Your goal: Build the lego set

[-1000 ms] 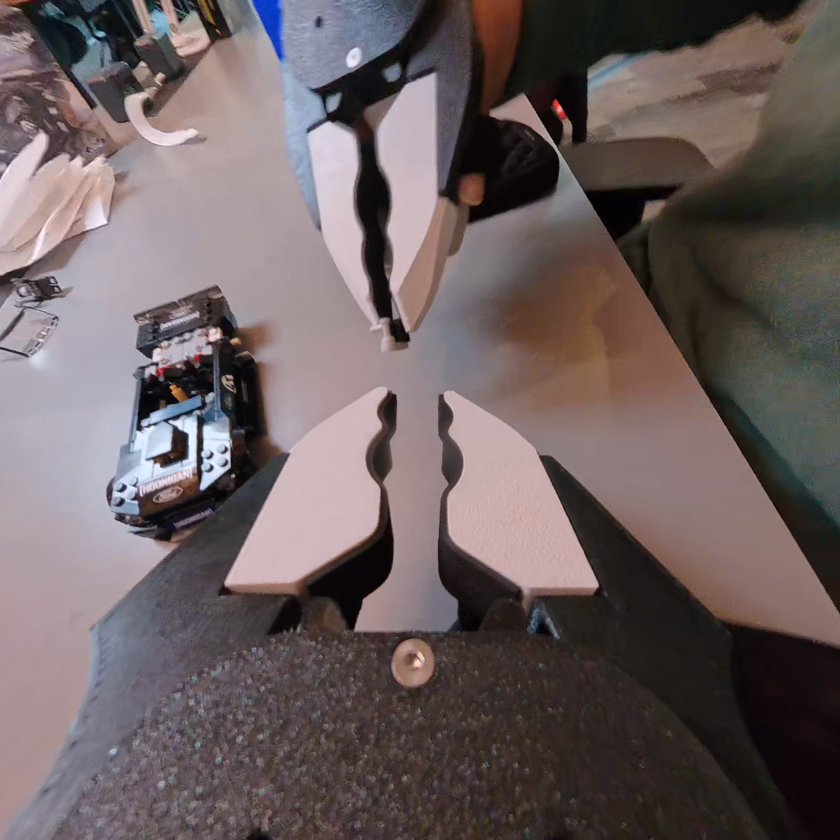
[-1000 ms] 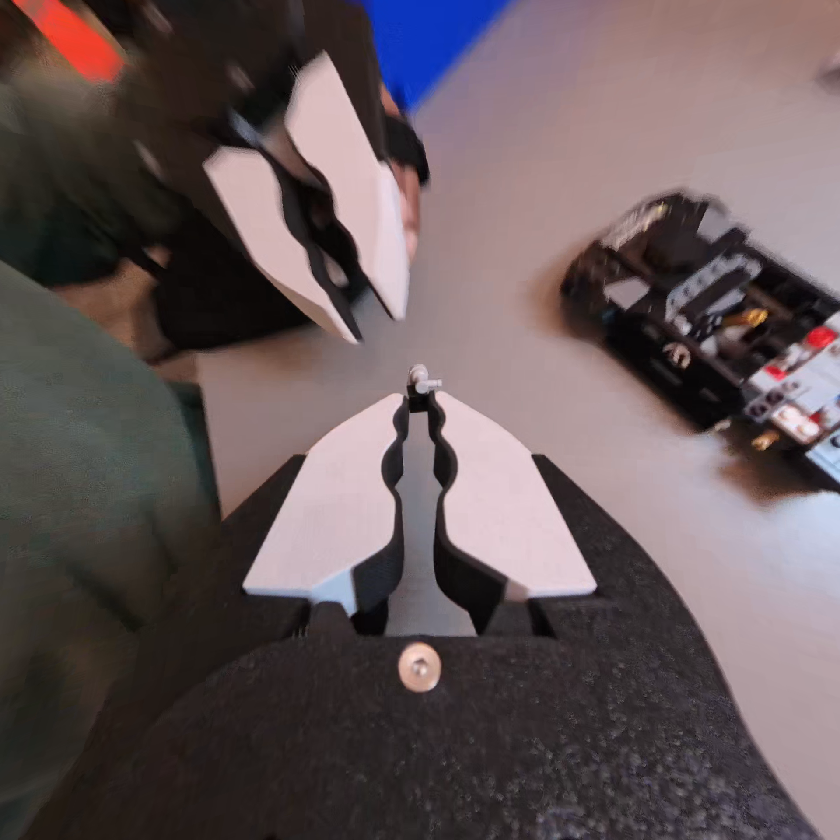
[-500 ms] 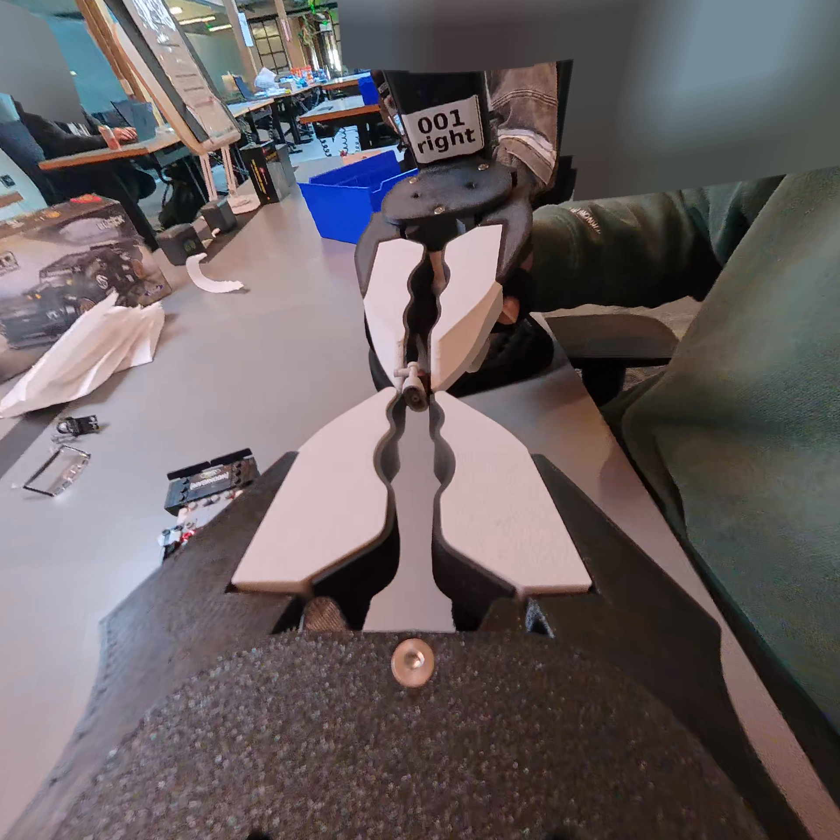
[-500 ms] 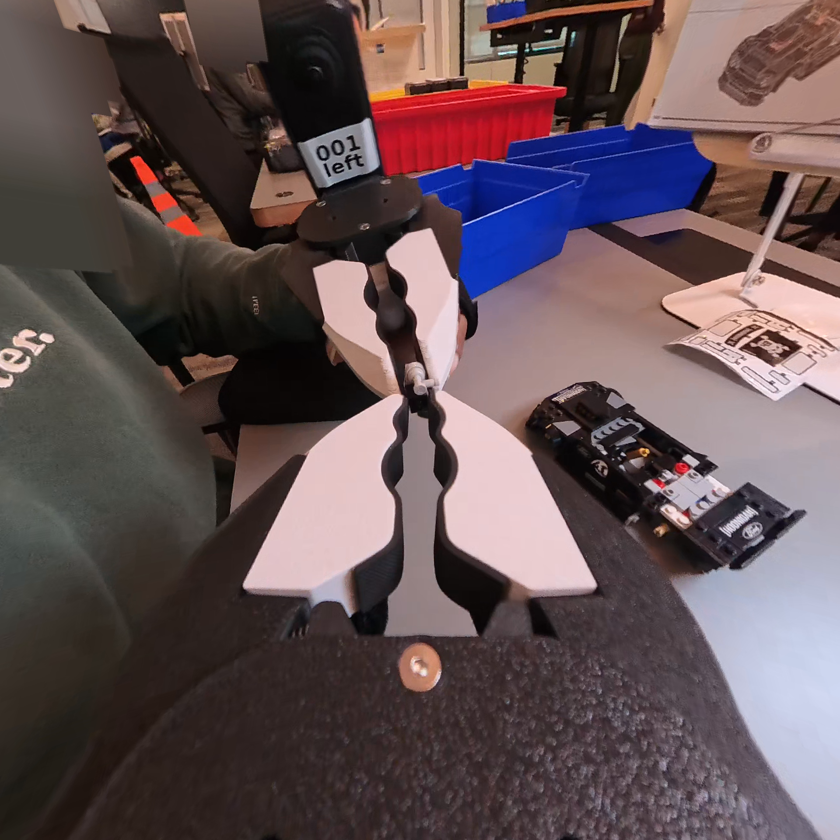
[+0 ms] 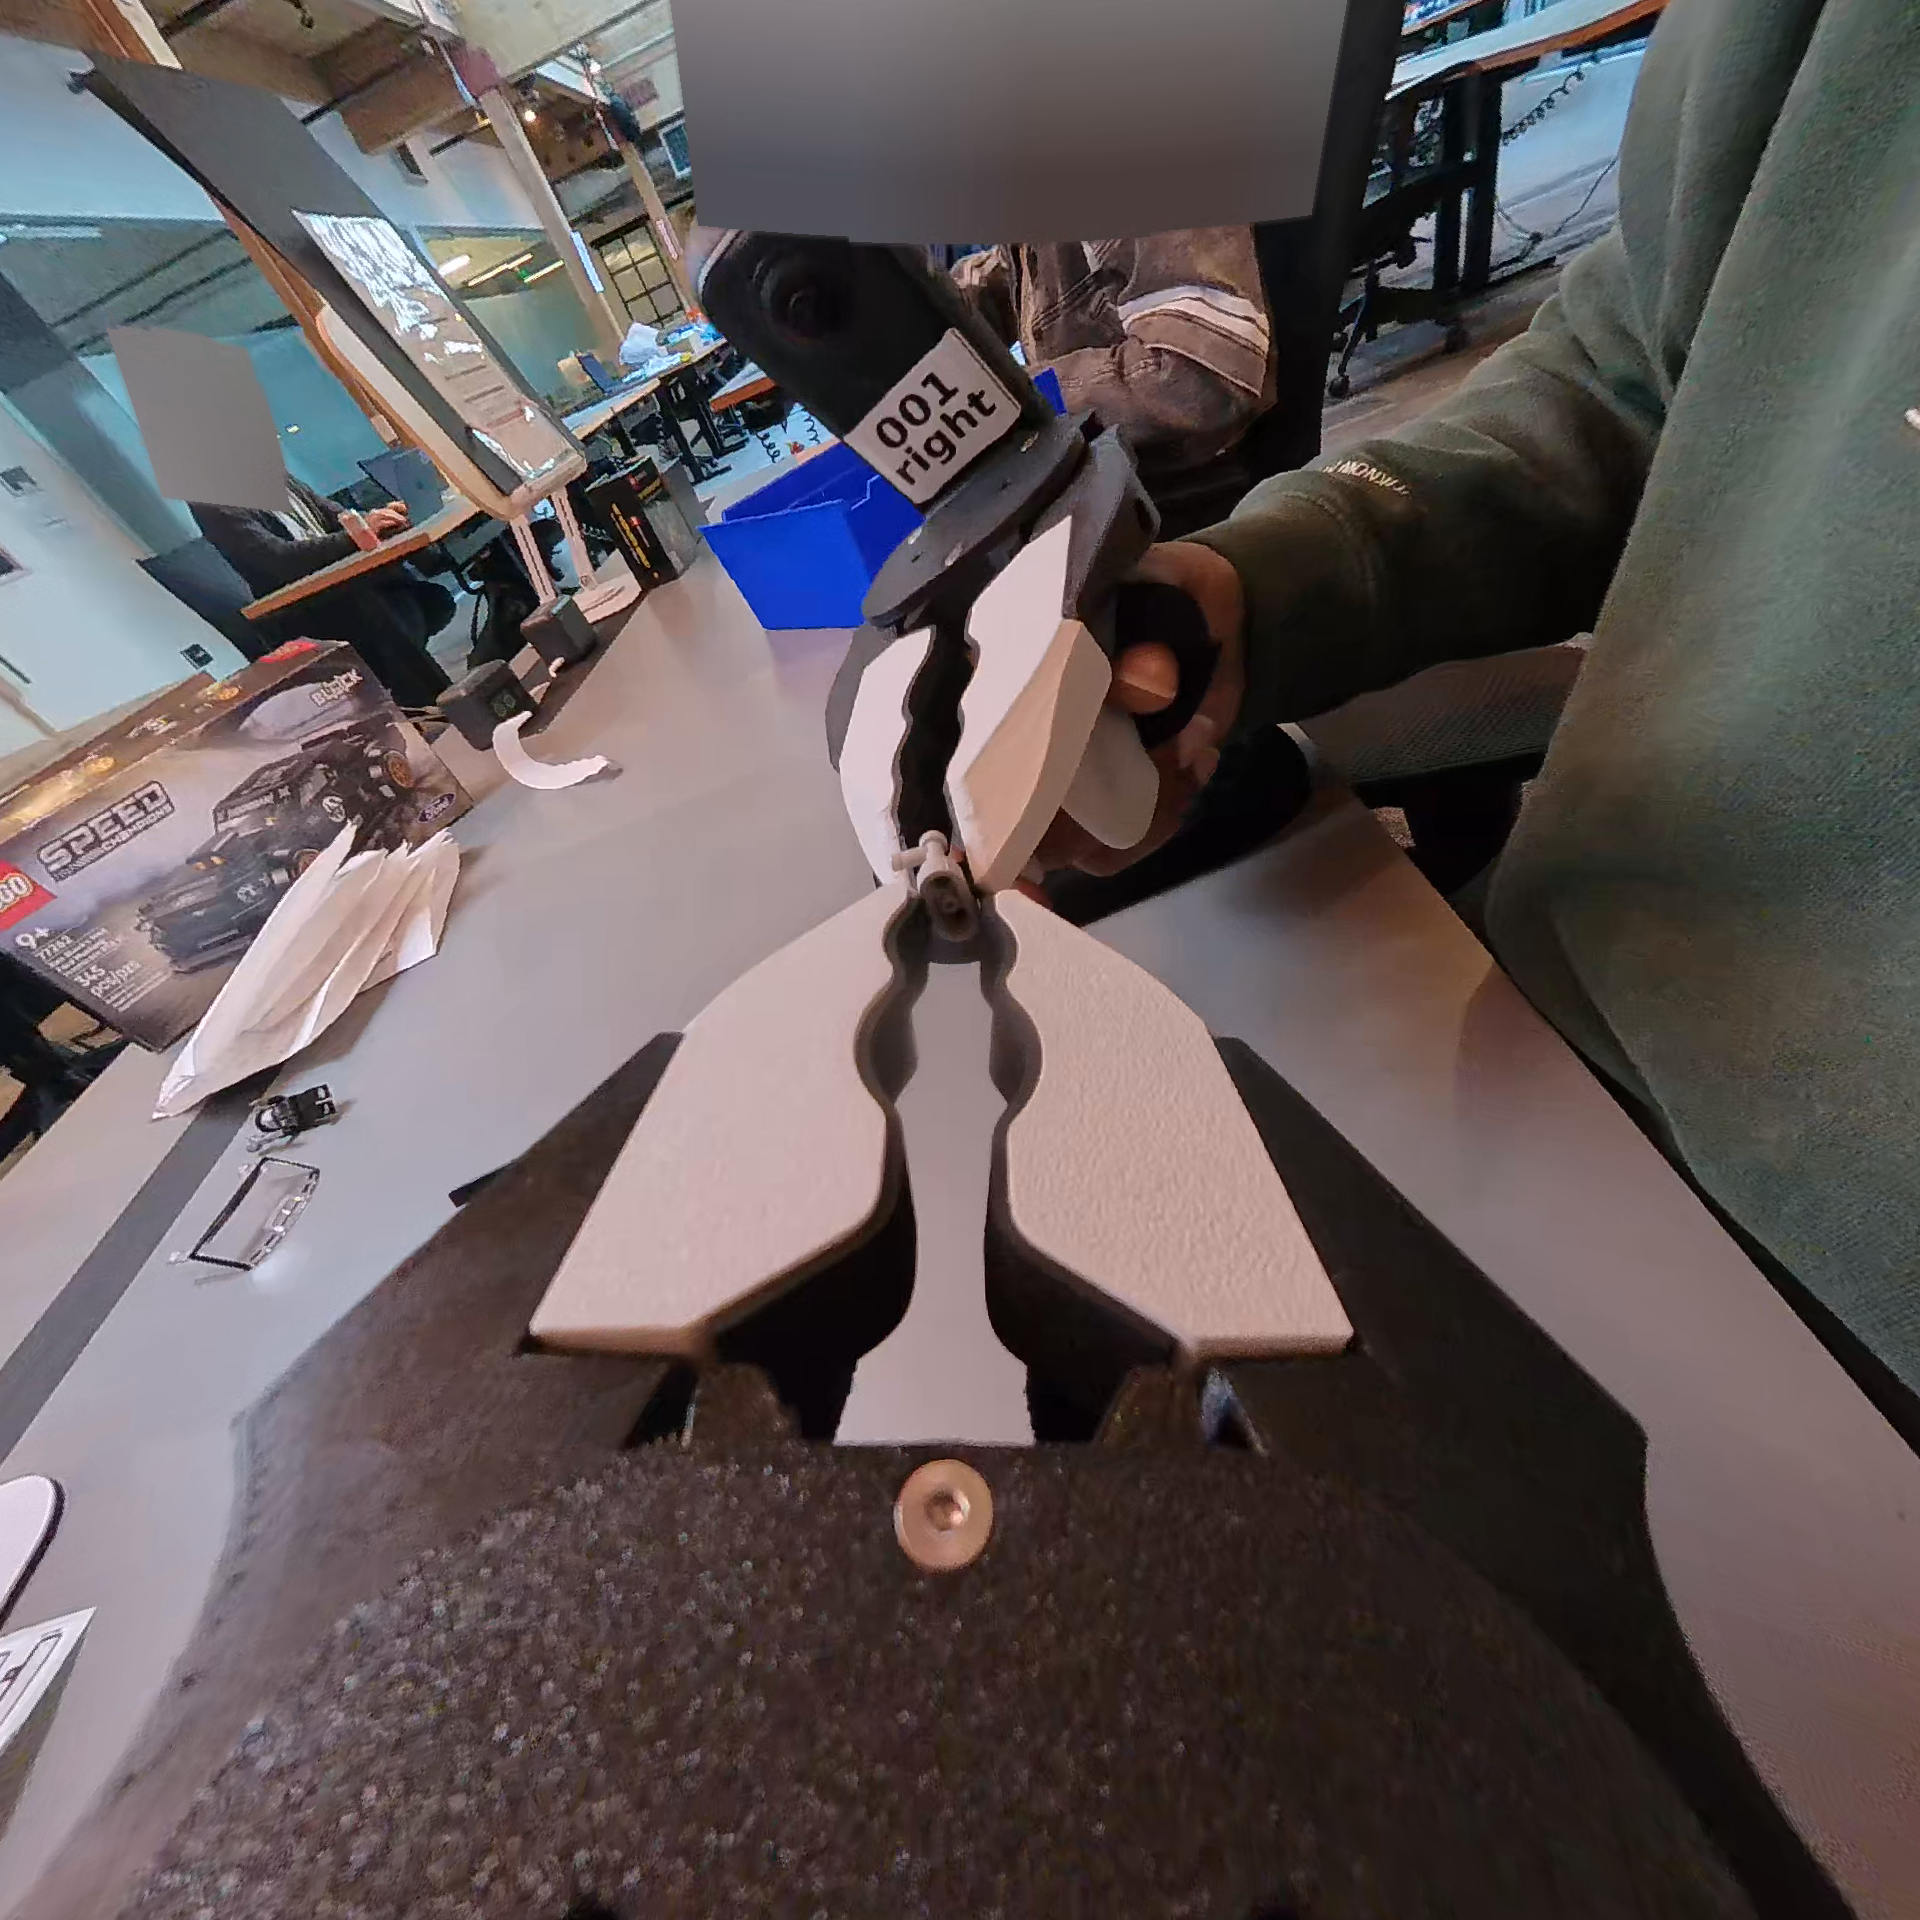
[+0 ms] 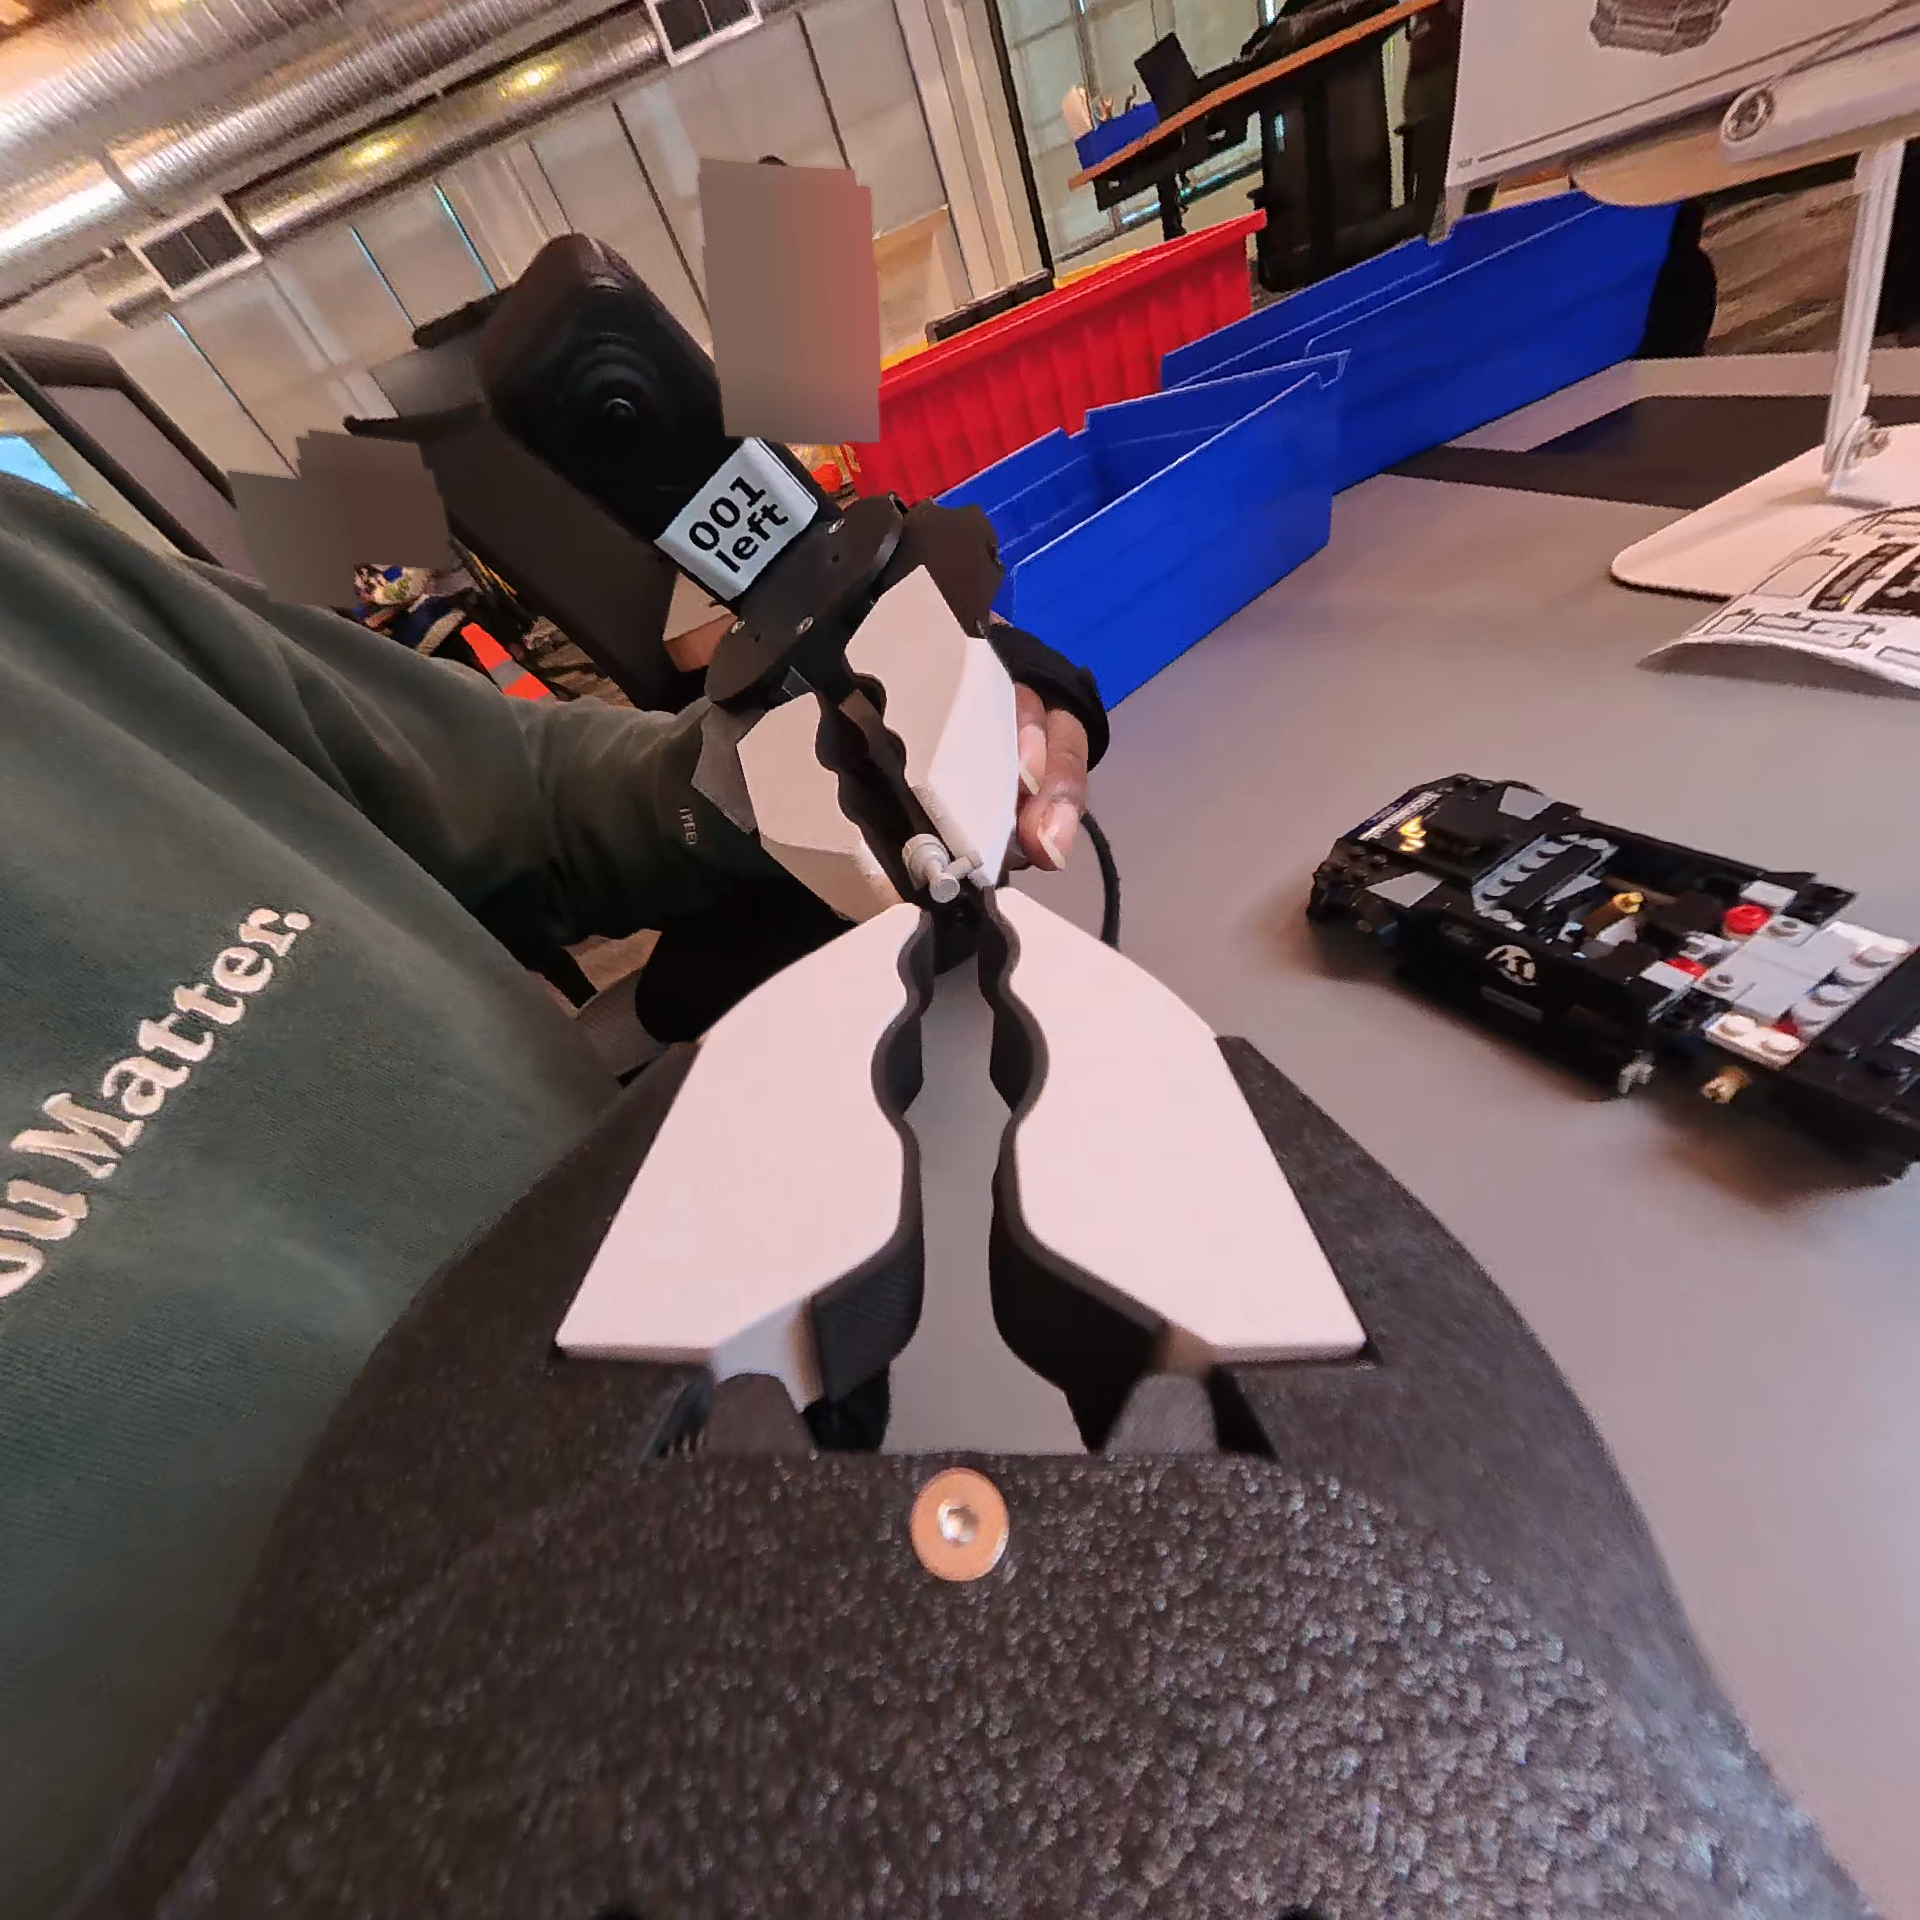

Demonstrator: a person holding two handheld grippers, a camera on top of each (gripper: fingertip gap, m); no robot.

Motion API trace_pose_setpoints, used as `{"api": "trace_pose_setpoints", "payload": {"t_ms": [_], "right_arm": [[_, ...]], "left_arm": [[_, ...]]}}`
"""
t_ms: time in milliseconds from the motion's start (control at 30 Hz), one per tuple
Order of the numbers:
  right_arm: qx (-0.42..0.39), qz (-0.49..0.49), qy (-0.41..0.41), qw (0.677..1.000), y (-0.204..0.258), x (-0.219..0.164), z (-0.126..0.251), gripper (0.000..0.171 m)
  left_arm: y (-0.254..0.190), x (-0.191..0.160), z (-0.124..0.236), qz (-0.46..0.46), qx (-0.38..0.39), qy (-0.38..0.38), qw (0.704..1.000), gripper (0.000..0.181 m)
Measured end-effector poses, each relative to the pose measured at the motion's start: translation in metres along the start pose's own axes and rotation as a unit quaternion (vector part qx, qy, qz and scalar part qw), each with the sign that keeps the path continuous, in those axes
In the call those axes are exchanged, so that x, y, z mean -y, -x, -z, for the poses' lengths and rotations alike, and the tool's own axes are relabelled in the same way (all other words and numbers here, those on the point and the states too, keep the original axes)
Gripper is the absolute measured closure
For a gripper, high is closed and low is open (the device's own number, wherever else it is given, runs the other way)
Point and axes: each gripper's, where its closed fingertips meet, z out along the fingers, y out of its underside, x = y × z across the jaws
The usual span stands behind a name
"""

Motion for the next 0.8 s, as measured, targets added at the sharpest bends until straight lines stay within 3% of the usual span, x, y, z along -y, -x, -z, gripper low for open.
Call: {"api": "trace_pose_setpoints", "payload": {"t_ms": [800], "right_arm": [[0.054, -0.089, 0.013, 0.994, 0.009, -0.019, -0.007, 0.163]], "left_arm": [[-0.018, -0.012, 0.005, -0.087, -0.021, 0.019, 0.996, 0.171]]}}
